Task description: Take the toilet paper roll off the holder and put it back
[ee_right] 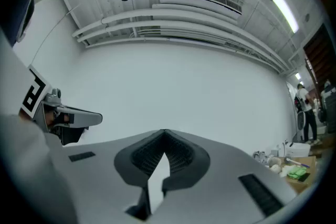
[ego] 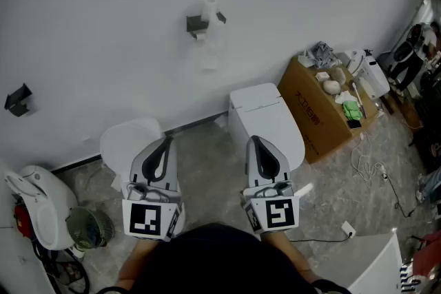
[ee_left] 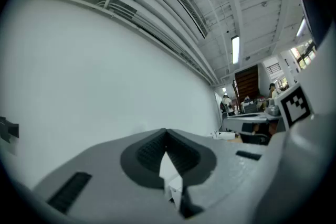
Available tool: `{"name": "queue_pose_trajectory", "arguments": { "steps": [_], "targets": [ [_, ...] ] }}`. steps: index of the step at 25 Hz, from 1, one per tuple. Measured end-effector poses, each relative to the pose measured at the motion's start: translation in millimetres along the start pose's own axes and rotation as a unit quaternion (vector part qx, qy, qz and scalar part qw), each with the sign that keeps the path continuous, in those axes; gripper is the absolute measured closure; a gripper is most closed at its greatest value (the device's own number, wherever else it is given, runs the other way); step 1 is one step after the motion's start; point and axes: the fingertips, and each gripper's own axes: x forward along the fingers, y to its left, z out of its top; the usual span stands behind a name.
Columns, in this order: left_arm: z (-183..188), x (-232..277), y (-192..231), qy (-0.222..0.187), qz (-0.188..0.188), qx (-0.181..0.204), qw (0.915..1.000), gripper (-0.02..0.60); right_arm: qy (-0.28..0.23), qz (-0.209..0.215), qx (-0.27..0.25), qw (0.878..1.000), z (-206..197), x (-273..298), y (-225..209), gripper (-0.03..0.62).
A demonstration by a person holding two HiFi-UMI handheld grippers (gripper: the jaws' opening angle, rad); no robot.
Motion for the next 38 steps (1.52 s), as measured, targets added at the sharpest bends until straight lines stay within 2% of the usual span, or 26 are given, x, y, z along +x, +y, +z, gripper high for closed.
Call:
{"name": "queue_pose_trajectory", "arguments": {
  "steps": [5,11,17,21,27,31,38],
  "targets": [
    [0,10,-24,-0.004,0.011,-0.011,0.9999,0.586,-0.005,0.033,0.013,0.999,5,1,-18,0.579],
    [-5,24,-51,-0.007,0.000,-0.041,0.9991,0.586,0.009,0.049,0.028,0.998,-8,-2,-41,0.577],
    [-5,40,-60,-0.007,0.010,-0.028,0.9995,0.560,0.016,0.062,0.035,0.997,-21,-1,-56,0.577],
    [-4,52,-52,-0.018,0.019,-0.027,0.9993,0.503,0.015,0.070,0.025,0.997,-24,6,-56,0.579],
    [-15,90,-30,-0.015,0.006,-0.053,0.9985,0.397,0.012,0.061,0.033,0.998,-35,37,-65,0.579],
    [-25,126,-12,-0.009,-0.002,-0.055,0.9984,0.370,0.009,0.054,0.030,0.998,-42,72,-76,0.579],
    [-41,188,28,-0.005,-0.011,-0.046,0.9989,0.368,0.007,0.051,0.042,0.998,-53,156,-84,0.579]
  ]
}}
